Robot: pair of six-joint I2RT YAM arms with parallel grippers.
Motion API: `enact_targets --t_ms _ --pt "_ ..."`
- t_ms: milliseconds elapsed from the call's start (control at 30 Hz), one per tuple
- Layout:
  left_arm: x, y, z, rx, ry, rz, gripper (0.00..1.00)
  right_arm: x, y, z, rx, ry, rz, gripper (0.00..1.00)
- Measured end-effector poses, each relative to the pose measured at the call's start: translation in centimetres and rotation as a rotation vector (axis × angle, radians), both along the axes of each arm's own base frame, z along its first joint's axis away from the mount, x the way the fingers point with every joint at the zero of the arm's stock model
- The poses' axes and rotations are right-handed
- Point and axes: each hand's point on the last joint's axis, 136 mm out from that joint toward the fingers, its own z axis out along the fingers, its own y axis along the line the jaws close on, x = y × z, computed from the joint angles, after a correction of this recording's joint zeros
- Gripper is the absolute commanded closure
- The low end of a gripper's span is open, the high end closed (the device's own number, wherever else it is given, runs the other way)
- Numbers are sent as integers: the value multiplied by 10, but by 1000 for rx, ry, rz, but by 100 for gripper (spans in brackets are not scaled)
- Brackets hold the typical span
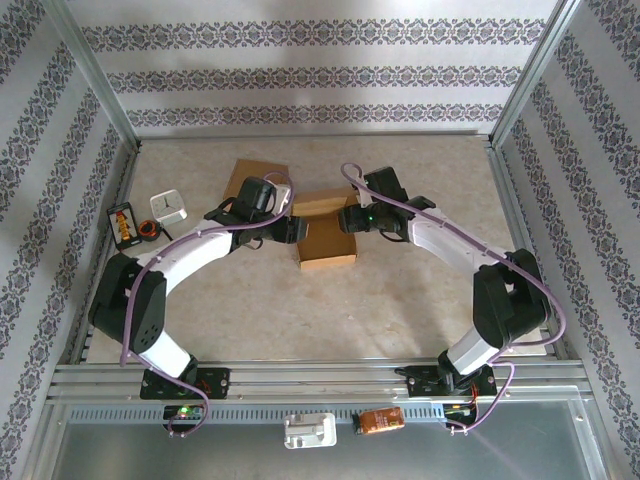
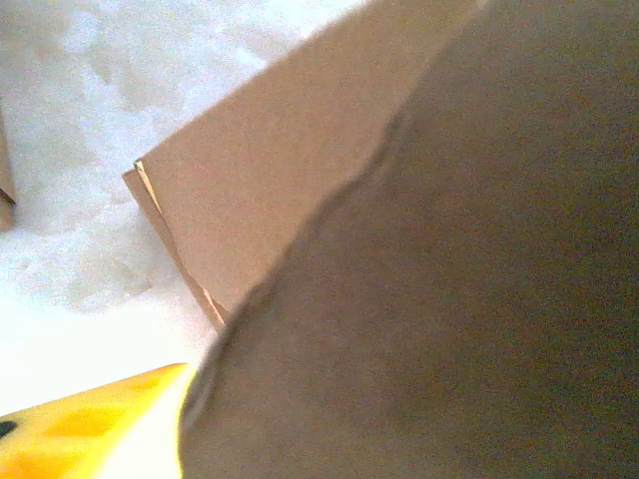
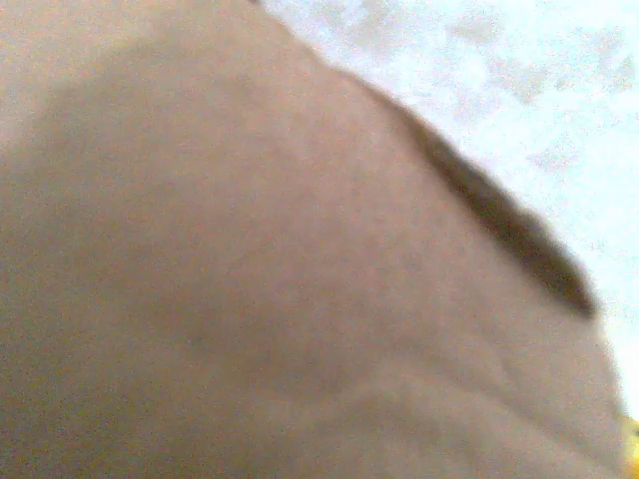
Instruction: Fold the paper box
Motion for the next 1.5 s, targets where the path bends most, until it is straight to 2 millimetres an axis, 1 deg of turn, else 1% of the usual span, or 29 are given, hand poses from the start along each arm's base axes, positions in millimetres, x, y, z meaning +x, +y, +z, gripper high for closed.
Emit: enact_targets --t_ms 100,200,300,400,533,600,733,800,867,900,967,1000,1067,1133,1200,1267,1367,1400,1500 --pt "0 1 12 -8 -31 3 32 2 -2 6 -12 -29 5 31" --pt "0 1 18 -13 -48 2 29 5 -1 11 -19 -59 23 36" --pt "0 2 17 -9 -52 1 26 9 1 14 -29 -90 50 43" --pt "2 3 17 3 -63 1 26 16 5 19 -36 -131 75 48" --pt "6 6 13 38 -83 1 26 24 9 21 -44 -179 102 49" --pt "9 8 12 60 -98 -1 26 27 10 24 -44 -205 113 44" --pt "11 11 13 94 -132 -18 25 29 11 26 -59 -234 135 31" --pt "9 14 17 108 -155 -24 24 26 9 28 -67 -245 143 23" --pt "5 19 25 115 -183 -20 23 19 6 30 -71 -255 154 15" --pt "3 21 33 116 -206 -17 22 15 4 33 -72 -261 158 11" --pt "3 24 48 115 -246 -9 21 11 3 43 -64 -278 164 5" --pt "4 24 55 116 -260 -7 21 11 3 47 -59 -284 164 3" --pt "7 24 65 120 -277 -7 20 11 3 53 -47 -286 170 2" --pt "12 23 69 131 -283 -13 20 15 4 58 -27 -275 176 3" --pt "16 20 68 142 -273 -22 19 19 4 60 -9 -257 181 8" --pt "20 18 61 155 -252 -34 20 26 4 60 11 -240 180 13" --pt "21 15 45 170 -209 -49 22 30 4 52 33 -203 184 28" --pt "21 15 41 173 -196 -53 23 29 4 48 41 -185 185 31" --pt "19 14 32 177 -168 -61 29 26 6 40 59 -144 184 33"
